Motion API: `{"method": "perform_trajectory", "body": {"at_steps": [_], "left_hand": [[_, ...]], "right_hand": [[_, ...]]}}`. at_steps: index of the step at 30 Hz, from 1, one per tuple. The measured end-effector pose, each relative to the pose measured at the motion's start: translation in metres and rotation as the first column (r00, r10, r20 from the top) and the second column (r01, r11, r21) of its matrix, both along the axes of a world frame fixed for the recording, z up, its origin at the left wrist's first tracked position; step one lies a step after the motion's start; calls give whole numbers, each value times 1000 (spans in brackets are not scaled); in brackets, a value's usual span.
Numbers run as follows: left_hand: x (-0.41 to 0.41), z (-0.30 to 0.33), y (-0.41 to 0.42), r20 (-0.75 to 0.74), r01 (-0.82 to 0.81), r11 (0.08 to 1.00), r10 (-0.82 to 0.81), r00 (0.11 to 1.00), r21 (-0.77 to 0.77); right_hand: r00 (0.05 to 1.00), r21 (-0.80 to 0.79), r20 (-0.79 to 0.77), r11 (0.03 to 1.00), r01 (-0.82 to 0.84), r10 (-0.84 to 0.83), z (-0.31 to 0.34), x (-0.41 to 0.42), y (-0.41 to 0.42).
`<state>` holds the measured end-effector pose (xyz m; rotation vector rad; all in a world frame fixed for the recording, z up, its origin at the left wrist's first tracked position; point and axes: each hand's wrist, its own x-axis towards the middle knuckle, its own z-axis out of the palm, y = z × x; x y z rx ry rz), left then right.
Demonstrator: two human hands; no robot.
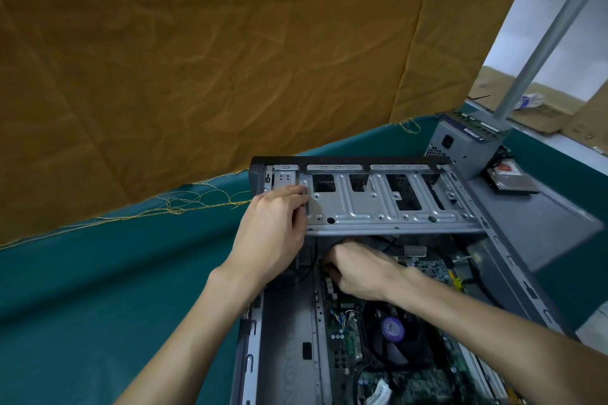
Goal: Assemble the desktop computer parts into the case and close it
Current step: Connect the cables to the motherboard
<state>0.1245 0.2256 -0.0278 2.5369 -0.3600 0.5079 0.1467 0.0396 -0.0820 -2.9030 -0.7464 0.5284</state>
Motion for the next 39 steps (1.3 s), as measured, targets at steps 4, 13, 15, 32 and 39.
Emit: {"method": "perform_trajectory", "body": {"at_steps": [4,13,15,32,39], "left_hand": [[1,0,0,-14,-4,1000,4,1000,4],[-1,2,-1,-47,-17,1000,18,999,17],[-1,2,-1,-49,-19,1000,20,999,24],[-2,1,-1,-36,-20,999,21,999,28],[-1,1,-2,-45,-23,999,25,999,43]], "right_hand": [[1000,-2,-16,1000,-3,3,1,0,0],[994,75,-92,995,73,-66,-1,5,0],[992,71,-105,995,75,-68,-3,6,1],[855,119,-322,879,462,-406,-10,15,6],[905,92,-263,925,369,-335,-7,15,7]]}}
